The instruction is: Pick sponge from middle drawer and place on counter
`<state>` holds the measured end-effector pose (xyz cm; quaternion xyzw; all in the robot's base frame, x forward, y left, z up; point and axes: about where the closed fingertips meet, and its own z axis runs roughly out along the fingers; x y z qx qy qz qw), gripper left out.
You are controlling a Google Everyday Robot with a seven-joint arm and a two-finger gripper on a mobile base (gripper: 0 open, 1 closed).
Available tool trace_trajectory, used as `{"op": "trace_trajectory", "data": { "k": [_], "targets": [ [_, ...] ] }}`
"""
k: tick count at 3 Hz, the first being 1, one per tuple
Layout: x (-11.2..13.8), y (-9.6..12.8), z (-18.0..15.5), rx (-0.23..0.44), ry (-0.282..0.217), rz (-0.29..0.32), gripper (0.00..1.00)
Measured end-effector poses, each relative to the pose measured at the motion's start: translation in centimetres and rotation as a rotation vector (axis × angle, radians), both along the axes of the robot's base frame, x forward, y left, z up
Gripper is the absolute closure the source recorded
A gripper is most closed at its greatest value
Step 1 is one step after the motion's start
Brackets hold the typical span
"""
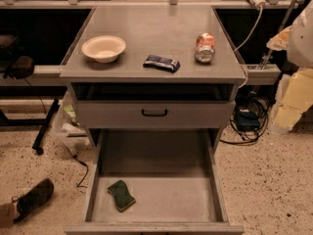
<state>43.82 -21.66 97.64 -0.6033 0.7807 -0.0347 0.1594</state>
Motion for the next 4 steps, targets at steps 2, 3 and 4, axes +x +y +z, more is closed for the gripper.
{"op": "trace_trajectory", "data": {
  "k": [2,3,4],
  "targets": [
    [0.7,0.0,-0.9,0.057,-0.012,-0.004,0.0],
    [1.5,2.1,-4.9,0.195,-0.012,0.017,0.0],
    [0.9,7.3,-10.1,0.363,-0.003,0.071,0.0]
  ]
}}
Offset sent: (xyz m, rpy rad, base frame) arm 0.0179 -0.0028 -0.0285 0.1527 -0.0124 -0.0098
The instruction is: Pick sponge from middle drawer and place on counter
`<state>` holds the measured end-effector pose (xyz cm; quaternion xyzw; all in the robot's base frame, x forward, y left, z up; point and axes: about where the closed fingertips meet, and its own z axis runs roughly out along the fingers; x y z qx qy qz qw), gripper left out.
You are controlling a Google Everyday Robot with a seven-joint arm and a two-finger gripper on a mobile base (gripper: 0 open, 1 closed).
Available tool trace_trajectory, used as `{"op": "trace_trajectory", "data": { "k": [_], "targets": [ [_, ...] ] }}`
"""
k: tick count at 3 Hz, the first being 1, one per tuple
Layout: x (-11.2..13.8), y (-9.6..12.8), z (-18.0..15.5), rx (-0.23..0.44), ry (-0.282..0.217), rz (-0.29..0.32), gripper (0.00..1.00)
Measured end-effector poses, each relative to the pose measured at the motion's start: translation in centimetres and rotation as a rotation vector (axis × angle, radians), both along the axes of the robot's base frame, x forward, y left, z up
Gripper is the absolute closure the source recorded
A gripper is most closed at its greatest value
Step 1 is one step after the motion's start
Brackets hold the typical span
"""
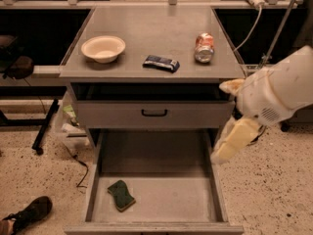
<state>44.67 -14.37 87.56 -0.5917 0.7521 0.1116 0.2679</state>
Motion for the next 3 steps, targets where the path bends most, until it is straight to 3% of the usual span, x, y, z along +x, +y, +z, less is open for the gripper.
{"op": "trace_trajectory", "data": {
  "k": [1,3],
  "targets": [
    [-2.13,10.53,-7.81,0.054,0.02,0.092,0.0],
    [-1.99,10.34,-8.01,0.069,0.025,0.092,0.0]
  ]
}}
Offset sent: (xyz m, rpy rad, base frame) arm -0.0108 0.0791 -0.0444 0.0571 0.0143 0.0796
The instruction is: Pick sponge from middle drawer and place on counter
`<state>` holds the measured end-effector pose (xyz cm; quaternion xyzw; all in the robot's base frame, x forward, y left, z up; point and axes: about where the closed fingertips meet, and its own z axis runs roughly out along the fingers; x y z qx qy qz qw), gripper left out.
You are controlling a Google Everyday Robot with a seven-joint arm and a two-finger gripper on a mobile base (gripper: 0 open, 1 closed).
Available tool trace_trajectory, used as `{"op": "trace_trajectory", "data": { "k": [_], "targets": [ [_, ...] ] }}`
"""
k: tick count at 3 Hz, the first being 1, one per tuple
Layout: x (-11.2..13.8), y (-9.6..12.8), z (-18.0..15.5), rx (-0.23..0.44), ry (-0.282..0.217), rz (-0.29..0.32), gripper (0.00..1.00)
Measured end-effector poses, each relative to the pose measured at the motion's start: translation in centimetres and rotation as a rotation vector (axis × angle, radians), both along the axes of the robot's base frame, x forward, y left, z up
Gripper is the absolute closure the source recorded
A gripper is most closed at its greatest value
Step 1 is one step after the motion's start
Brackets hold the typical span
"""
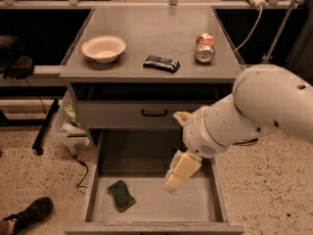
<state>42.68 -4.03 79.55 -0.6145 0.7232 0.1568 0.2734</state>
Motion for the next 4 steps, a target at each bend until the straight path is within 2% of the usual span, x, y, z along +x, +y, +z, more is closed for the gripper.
{"op": "trace_trajectory", "data": {
  "k": [1,2,3,4],
  "targets": [
    [1.0,0.8,-4.8,0.004,0.048,0.009,0.0],
    [1.8,3.2,-12.1,0.024,0.104,0.033,0.0],
    [2.5,6.2,-19.2,0.035,0.161,0.05,0.0],
    [3.1,10.1,-25.2,0.041,0.187,0.05,0.0]
  ]
}}
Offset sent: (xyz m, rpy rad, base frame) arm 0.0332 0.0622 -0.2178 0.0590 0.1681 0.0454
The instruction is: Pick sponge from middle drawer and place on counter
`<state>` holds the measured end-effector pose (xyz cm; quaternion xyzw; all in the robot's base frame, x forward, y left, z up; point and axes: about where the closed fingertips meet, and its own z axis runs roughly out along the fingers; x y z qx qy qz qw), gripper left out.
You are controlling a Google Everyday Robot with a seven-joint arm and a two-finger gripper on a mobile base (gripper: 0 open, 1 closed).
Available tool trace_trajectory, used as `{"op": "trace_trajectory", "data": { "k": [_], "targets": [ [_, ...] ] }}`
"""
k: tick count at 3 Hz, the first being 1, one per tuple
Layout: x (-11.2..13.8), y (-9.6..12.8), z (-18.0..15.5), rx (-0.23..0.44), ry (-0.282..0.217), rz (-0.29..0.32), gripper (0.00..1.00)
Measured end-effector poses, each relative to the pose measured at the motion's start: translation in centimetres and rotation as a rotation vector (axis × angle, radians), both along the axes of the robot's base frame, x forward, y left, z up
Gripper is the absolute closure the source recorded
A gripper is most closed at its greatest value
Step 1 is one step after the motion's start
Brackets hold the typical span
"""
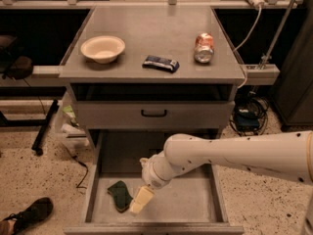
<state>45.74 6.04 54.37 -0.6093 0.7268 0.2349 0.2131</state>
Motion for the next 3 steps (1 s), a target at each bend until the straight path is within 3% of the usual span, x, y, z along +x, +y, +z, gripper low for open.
{"op": "trace_trajectory", "data": {
  "k": [1,2,3],
  "targets": [
    [0.8,3.8,-3.9,0.003,0.025,0.051,0.0],
    [0.8,3.8,-3.9,0.003,0.025,0.051,0.0],
    [2.0,4.4,-5.2,0.01,0.013,0.008,0.0]
  ]
}}
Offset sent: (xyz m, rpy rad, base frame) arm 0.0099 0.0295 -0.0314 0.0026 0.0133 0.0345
